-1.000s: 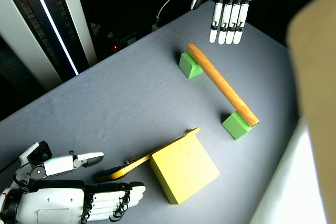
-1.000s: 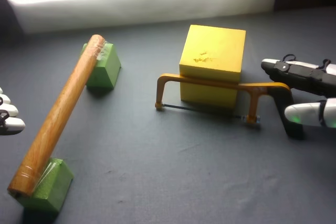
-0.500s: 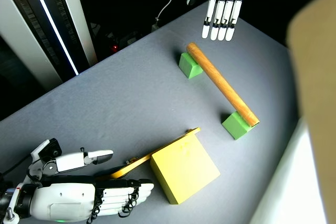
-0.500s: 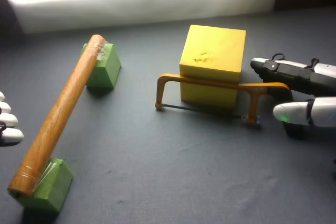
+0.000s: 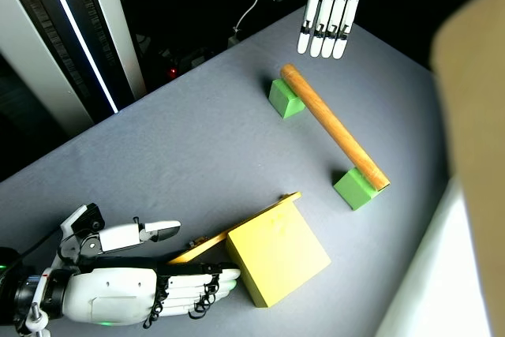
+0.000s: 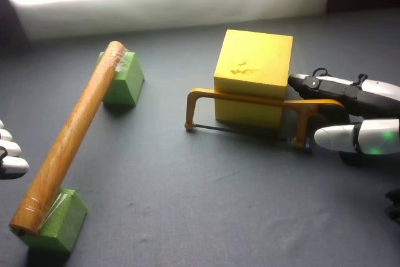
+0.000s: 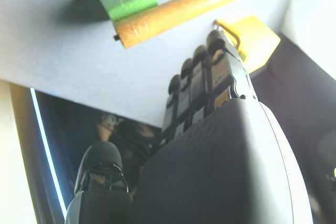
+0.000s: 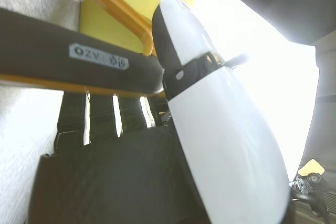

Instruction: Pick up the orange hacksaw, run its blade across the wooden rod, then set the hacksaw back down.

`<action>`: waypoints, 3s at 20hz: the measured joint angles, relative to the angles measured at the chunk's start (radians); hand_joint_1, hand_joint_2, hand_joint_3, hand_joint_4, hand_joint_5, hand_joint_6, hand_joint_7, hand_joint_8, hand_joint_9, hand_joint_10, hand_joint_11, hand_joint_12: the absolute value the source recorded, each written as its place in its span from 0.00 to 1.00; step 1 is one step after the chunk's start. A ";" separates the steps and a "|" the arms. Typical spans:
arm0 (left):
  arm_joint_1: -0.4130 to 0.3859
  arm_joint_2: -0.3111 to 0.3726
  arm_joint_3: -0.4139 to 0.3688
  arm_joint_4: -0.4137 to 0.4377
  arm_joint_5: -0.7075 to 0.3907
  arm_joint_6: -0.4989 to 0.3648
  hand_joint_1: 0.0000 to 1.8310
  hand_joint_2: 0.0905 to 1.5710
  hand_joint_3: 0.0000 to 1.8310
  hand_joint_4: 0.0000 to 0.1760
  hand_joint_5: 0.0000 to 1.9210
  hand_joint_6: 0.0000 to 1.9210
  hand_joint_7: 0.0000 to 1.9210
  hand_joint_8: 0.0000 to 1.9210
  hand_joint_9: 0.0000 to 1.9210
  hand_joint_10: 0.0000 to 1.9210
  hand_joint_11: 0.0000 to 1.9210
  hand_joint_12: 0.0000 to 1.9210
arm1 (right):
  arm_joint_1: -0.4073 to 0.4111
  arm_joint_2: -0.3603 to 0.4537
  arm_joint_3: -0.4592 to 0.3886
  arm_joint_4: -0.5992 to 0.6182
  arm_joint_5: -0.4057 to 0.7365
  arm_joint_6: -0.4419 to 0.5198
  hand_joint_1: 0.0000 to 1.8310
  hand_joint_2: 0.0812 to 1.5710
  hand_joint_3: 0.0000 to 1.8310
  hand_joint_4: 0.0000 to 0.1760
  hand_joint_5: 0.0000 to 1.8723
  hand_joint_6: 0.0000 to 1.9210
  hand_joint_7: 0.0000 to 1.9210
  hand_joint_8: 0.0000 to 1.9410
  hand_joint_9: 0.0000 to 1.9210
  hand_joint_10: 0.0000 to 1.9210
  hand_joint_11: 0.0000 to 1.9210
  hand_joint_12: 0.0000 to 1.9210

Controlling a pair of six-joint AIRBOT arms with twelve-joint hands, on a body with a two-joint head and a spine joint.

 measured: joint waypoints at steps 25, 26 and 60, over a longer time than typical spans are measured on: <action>0.072 -0.002 -0.061 0.048 0.000 -0.086 0.02 0.77 0.00 0.00 0.04 0.00 0.04 0.00 0.02 0.00 0.00 0.07 | 0.006 -0.010 0.001 0.041 -0.022 -0.029 0.66 0.75 0.00 0.00 0.39 0.01 0.44 0.01 0.48 0.04 0.33 0.56; 0.080 -0.002 -0.077 0.035 0.028 -0.086 0.02 0.77 0.00 0.00 0.04 0.00 0.05 0.00 0.03 0.00 0.00 0.09 | 0.006 -0.010 0.001 0.040 -0.016 -0.031 0.73 0.74 0.01 0.00 0.34 0.53 0.45 0.49 0.50 0.52 0.44 0.55; 0.480 0.000 -0.170 -0.612 0.335 0.344 0.02 0.77 0.00 0.00 0.03 0.00 0.04 0.00 0.03 0.00 0.01 0.04 | 0.143 -0.021 -0.201 0.344 0.092 -0.481 0.68 0.71 0.00 0.00 0.49 0.48 0.50 0.64 0.57 0.57 0.56 0.72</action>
